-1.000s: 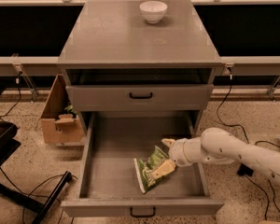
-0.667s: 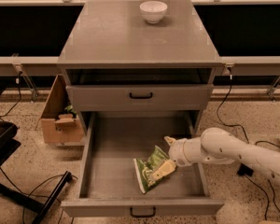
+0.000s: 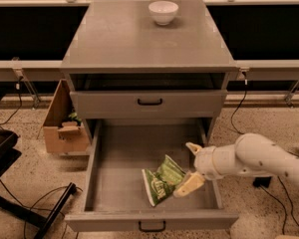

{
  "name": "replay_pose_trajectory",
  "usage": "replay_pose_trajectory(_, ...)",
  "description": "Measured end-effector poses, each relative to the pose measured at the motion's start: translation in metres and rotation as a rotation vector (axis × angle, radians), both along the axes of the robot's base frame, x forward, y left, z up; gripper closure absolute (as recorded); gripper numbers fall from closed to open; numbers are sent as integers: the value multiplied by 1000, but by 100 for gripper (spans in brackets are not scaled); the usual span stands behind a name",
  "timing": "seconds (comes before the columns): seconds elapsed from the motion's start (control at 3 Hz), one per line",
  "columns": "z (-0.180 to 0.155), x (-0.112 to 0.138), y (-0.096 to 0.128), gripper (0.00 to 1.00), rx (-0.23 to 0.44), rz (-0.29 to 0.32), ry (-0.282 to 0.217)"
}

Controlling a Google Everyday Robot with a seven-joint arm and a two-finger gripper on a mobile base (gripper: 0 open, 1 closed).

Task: Place green jalapeno chip bag into middle drawer

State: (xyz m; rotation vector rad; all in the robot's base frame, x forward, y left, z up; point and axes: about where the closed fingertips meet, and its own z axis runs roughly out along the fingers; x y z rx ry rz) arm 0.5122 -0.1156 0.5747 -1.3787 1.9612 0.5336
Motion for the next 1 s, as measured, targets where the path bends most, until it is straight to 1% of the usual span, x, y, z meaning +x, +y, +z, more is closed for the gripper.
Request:
replay_pose_trajectory(0.33,54,-20,-16,0,-104,81,-14)
replay_pose_trajectory(0.67,136,-19,-32,0,-284,159,-4)
replay_pose_trajectory(1.0,187,-11,-37,0,-389,147,3)
